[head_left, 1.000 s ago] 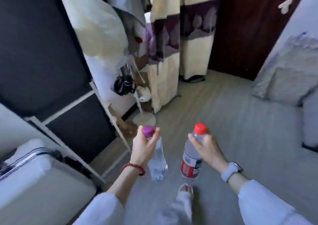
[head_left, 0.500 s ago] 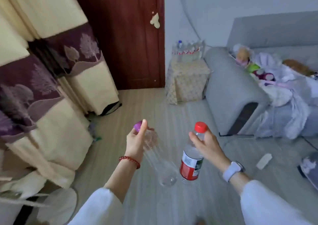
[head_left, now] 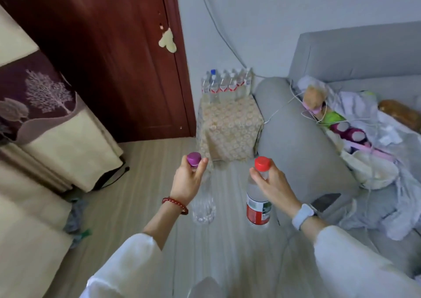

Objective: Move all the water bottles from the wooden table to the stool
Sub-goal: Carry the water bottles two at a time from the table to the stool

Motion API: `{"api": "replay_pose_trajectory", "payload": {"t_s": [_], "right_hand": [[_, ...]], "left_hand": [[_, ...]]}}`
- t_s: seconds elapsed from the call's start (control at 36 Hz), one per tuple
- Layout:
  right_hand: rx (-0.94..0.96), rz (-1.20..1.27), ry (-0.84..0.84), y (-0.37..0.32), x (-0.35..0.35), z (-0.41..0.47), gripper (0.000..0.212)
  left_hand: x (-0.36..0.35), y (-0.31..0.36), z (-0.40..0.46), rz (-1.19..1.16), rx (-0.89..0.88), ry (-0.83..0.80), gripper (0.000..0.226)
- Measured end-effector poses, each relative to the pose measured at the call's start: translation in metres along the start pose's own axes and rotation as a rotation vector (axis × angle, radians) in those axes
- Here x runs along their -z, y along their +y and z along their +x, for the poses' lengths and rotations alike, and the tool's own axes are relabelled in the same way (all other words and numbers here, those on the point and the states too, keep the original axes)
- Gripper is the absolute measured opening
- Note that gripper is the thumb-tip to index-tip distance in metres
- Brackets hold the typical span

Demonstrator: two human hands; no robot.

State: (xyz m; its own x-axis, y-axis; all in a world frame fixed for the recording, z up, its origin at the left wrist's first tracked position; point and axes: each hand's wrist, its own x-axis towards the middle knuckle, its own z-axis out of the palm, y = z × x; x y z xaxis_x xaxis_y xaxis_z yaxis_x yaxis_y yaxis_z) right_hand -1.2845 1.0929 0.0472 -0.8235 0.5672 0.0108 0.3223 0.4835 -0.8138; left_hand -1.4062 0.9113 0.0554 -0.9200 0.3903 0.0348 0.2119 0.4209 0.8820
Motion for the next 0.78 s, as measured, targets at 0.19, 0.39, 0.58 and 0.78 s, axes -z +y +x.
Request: {"api": "replay_pose_trajectory", "payload": {"t_s": [0.19,0.39,0.58,0.78], "right_hand": [[0.02,0.027,-0.016,0.016,-0.01,0.163,0.018],[-0.024,0.049,-0.017,0.025,-0.029,0.344,0.014],[-0.12,0.135,0.066,0.047,-0.021,0.488,0.015],[-0.295,0.049,0.055,0.109,-0.01,0.626,0.041]], "left_hand": [[-0.039,-0.012,0.158,-0.028,-0.014,0.012,0.016],[-0.087,-0.019,0.332,-0.114,-0.013,-0.067,0.012],[-0.152,-0.003,0.491,-0.043,-0.002,-0.151,0.019],[-0.237,0.001,0.621,0.105,-0.037,-0.253,0.036]]}}
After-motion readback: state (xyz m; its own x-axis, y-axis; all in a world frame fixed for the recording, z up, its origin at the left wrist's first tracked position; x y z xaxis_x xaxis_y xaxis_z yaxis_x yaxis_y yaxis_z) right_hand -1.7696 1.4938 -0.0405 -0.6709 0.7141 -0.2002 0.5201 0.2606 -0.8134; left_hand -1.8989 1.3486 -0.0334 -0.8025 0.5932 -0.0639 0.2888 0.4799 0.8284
